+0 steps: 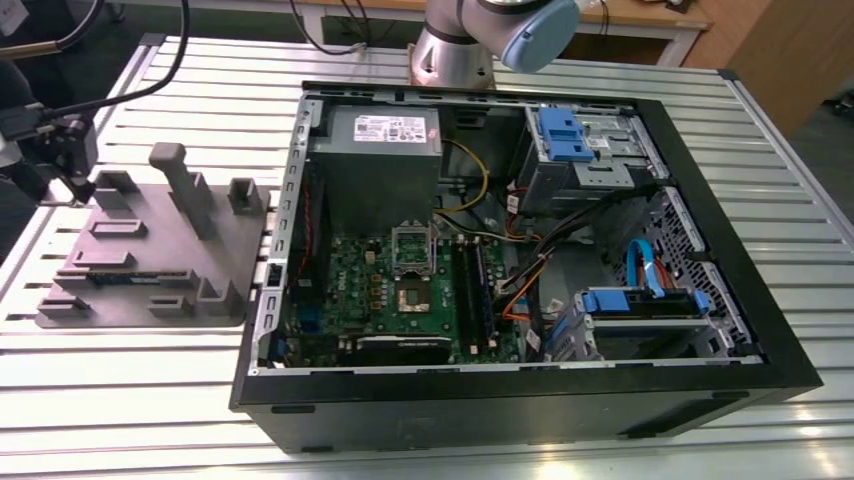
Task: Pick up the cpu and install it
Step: 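Pick up the cpu and move it towards the insertion slot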
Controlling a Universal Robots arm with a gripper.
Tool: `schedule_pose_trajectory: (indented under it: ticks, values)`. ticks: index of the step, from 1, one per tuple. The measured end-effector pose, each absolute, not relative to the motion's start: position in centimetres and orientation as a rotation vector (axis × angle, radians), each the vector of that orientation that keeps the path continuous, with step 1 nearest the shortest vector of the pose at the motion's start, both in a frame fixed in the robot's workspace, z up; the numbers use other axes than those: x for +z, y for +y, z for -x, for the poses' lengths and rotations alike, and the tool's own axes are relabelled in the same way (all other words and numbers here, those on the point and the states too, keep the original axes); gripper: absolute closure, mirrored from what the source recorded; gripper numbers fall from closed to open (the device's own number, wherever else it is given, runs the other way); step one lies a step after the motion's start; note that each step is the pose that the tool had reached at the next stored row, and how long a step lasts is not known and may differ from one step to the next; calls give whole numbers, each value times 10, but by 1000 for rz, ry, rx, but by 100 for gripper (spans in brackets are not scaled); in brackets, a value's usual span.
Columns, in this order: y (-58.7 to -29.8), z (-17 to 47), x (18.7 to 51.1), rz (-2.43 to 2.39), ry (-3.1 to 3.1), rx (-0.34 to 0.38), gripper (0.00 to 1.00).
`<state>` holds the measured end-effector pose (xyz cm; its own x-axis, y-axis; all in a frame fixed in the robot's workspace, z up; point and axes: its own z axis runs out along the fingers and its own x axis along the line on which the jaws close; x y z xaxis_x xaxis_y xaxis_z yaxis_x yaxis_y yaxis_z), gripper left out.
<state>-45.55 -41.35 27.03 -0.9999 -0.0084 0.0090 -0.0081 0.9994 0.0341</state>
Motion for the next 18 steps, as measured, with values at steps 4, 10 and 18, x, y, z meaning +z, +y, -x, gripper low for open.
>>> schedule_pose_trajectory:
  ticks: [4,10,18]
  values:
    - [-413,456,271,-13,-3132,-53,53]
    - [-413,456,273,-13,-3132,-53,53]
    - [-413,456,276,-13,-3132,-53,53]
